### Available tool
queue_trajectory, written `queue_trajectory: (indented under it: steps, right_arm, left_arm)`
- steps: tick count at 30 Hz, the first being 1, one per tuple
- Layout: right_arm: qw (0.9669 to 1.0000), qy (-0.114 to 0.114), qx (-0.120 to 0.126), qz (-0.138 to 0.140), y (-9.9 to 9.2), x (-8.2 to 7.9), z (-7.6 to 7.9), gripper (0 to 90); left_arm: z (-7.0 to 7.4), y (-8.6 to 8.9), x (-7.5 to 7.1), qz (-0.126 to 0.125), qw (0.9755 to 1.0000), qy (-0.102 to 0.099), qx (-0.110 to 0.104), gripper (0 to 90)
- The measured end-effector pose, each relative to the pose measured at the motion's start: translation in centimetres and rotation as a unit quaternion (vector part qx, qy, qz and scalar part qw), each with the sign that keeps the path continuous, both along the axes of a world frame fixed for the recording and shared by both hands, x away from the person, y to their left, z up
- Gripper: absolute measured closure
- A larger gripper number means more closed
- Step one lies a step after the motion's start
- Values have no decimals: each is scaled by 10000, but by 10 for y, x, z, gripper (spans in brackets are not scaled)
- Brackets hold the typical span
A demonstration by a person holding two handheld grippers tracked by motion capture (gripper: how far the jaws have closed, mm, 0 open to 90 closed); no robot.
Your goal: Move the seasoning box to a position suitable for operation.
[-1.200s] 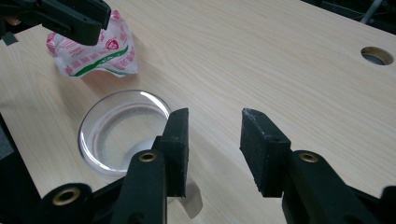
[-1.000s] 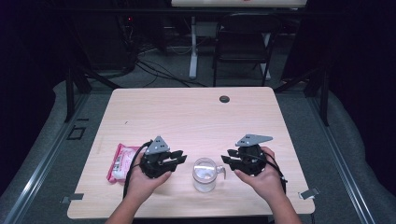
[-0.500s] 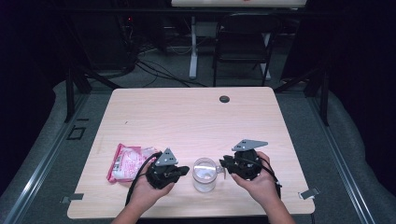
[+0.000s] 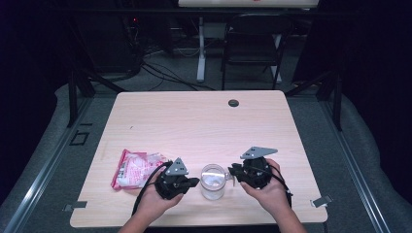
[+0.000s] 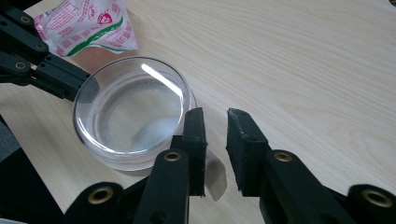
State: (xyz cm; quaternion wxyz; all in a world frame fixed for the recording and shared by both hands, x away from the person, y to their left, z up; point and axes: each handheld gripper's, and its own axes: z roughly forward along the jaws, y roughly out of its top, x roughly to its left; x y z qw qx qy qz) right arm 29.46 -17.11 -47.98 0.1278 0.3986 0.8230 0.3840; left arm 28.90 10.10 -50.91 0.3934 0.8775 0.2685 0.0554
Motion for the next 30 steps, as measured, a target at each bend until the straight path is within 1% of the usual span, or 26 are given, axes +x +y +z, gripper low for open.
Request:
queue_trajectory:
  steps: [2,4,5,12,15,20,24,30]
  right_arm:
    - [10000,-7,6,-2,0,0,0,765]
    - [10000,-6,-4,18,-1,0,0,764]
    - [10000,-3,7,19,0,-1,0,765]
    - [10000,15,-29,60,0,-1,0,764]
    - [10000,17,-15,51,0,-2,-1,764]
    - [10000,20,1,50,0,-2,-1,764]
    - [10000,30,32,52,-1,-2,-1,764]
    - [10000,53,68,36,-2,-2,-2,765]
  left_arm:
    - [-1,-1,0,-25,10000,33,27,900]
    - [-2,-2,-1,-11,10000,25,12,900]
    - [-2,-2,-1,-24,10000,12,39,900]
    - [-2,-2,-1,-7,10000,32,6,900]
    - [-2,-2,0,-29,10000,56,38,900]
    - [-2,-2,0,-20,10000,59,14,900]
    - [-1,-1,-1,7,9999,49,-94,900]
    - [0,-1,-1,10,9999,28,-102,900]
